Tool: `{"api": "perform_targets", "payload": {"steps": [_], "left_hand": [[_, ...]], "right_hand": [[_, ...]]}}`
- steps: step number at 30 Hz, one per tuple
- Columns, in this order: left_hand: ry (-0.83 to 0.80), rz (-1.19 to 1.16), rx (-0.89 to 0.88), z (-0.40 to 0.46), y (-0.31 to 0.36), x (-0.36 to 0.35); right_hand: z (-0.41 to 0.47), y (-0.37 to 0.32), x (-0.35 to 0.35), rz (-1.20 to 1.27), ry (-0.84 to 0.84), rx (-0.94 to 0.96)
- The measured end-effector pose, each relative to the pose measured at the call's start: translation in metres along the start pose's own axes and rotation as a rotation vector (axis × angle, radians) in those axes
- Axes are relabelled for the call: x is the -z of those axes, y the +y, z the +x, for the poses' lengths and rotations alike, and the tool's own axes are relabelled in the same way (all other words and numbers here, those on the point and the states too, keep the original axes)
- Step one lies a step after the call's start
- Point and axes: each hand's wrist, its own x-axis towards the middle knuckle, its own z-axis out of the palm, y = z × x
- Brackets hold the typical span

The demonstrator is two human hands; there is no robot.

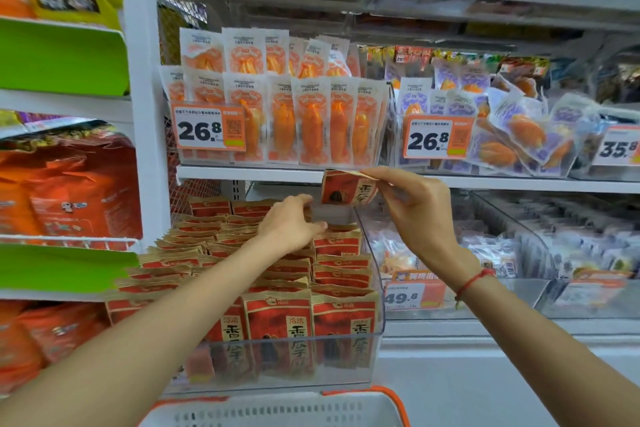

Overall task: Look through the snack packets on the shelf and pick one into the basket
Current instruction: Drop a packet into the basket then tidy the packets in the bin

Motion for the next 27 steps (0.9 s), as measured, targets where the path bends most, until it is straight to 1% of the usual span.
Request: {"api": "perform_targets", "payload": {"steps": [3, 5, 10, 13, 16, 19, 22, 24, 27], "left_hand": [[0.024, -0.263, -0.047, -0.011, 0.002, 0.018], [0.021, -0.386, -0.109, -0.022, 0.004, 0.03], [0.029, -0.498, -0.194, -0.064, -0.001, 0.055], [-0.011, -0.529, -0.2, -0.093, -0.01, 0.068], [-0.014, -0.565, -0.174, -0.119, -0.018, 0.079], [-0.041, -0.629, -0.11, -0.149, -0.03, 0.081], [-0.089, -0.707, -0.02, -0.173, -0.049, 0.067], [-0.103, -0.742, 0.049, -0.187, -0.061, 0.056], [-0.15, -0.736, 0.128, -0.199, -0.08, 0.045]], "right_hand": [[0.009, -0.018, 0.007, 0.039, 0.024, -0.011], [0.015, -0.032, 0.009, 0.067, 0.007, -0.057], [0.028, -0.069, 0.014, 0.296, -0.027, -0.264], [0.032, -0.094, 0.02, 0.488, -0.066, -0.407], [0.027, -0.116, 0.019, 0.685, -0.067, -0.573], [0.009, -0.137, 0.009, 0.739, -0.101, -0.643], [-0.017, -0.151, -0.005, 0.701, -0.222, -0.639], [-0.038, -0.157, -0.014, 0.678, -0.339, -0.629], [-0.072, -0.161, -0.024, 0.651, -0.481, -0.677]]}}
